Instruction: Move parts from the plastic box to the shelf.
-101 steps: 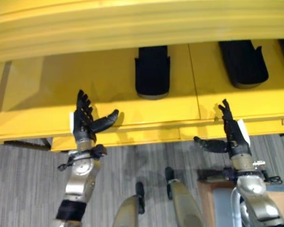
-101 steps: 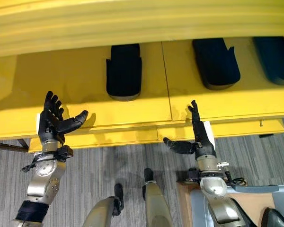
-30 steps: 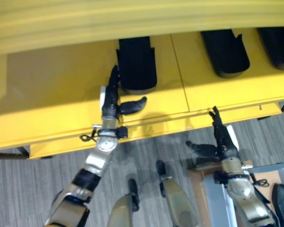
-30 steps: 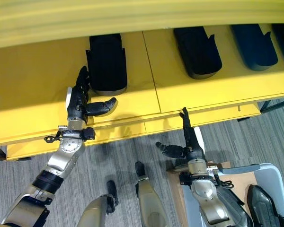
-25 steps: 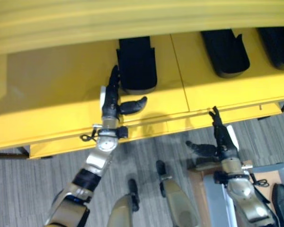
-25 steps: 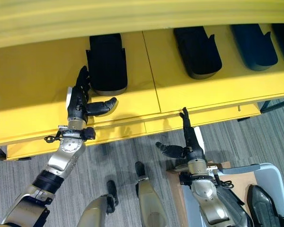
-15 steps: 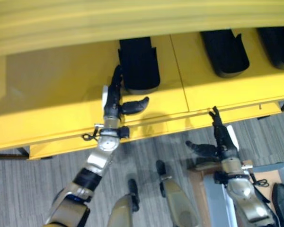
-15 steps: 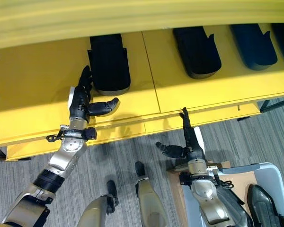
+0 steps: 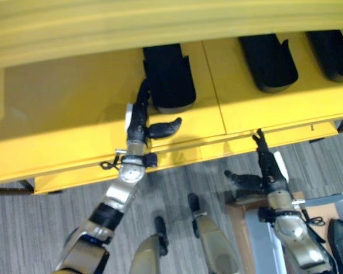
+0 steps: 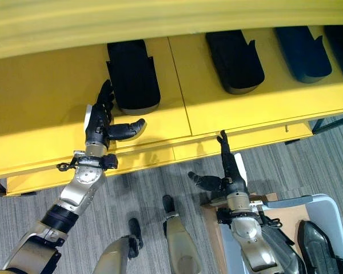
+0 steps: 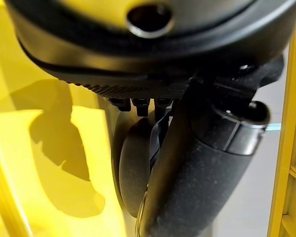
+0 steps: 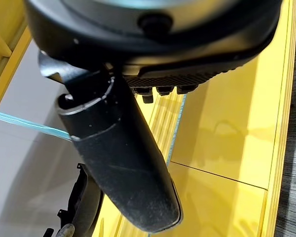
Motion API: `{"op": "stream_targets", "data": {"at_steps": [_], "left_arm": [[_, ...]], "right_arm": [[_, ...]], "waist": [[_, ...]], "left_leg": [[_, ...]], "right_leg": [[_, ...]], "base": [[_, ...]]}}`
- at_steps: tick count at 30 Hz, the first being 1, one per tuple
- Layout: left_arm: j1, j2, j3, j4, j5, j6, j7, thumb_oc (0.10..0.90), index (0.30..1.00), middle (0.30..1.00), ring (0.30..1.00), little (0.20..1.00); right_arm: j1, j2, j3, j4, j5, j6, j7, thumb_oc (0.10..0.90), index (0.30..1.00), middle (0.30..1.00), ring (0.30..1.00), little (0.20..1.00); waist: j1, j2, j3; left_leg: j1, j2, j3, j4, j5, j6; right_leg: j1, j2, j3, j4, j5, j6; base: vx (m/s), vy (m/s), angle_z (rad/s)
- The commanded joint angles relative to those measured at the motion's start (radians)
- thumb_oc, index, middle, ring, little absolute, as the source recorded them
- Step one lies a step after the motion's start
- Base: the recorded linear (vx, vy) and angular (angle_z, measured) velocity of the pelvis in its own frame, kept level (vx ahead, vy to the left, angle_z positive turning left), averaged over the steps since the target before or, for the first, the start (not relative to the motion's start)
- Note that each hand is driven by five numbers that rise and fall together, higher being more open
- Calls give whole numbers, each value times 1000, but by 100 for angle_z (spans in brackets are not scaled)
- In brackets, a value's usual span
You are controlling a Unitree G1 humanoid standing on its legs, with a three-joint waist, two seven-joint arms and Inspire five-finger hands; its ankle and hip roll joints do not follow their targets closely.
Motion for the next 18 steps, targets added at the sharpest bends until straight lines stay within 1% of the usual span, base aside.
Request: {"op": "stream_targets", "data": {"at_steps": [1, 4, 5, 12, 18], "left_arm": [[-7, -50, -30, -39, 3, -36, -38, 900, 1000, 1000, 1000, 1000], [8, -41, -9, -56, -4, -39, -30, 900, 1000, 1000, 1000, 1000], [33, -30, 22, -80, -6, -44, -21, 900, 1000, 1000, 1000, 1000], [131, 19, 134, -188, 3, -71, 7, 900, 1000, 1000, 1000, 1000], [214, 32, 216, -275, -9, -94, 8, 900, 1000, 1000, 1000, 1000]], "right_arm": [[-3, -42, -55, -96, -4, -109, -31, 900, 1000, 1000, 1000, 1000], [-6, -42, -56, -95, -9, -106, -33, 900, 1000, 1000, 1000, 1000], [-6, -41, -61, -96, -13, -104, -34, 900, 1000, 1000, 1000, 1000], [-16, -40, -84, -102, -22, -108, -37, 900, 1000, 1000, 1000, 1000], [-20, -40, -105, -116, -32, -116, -36, 900, 1000, 1000, 1000, 1000]], "waist": [[-9, 13, -48], [-4, 14, -47], [2, 16, -47], [20, 23, -50], [34, 28, -58]], "left_leg": [[-52, 28, 2, 47, 14, -34], [-50, 26, 0, 45, 15, -33], [-49, 26, -1, 44, 14, -33], [-36, 19, -7, 25, 19, -33], [-28, 17, -12, -5, 37, -31]], "right_leg": [[33, 1, 21, 95, -144, 13], [35, 0, 18, 95, -145, 12], [37, 0, 17, 95, -147, 12], [49, -6, 14, 83, -147, 14], [53, -9, 10, 61, -135, 17]], "base": [[0, 0, 0], [0, 0, 0], [0, 0, 0], [0, 0, 0], [4, 0, -1]]}}
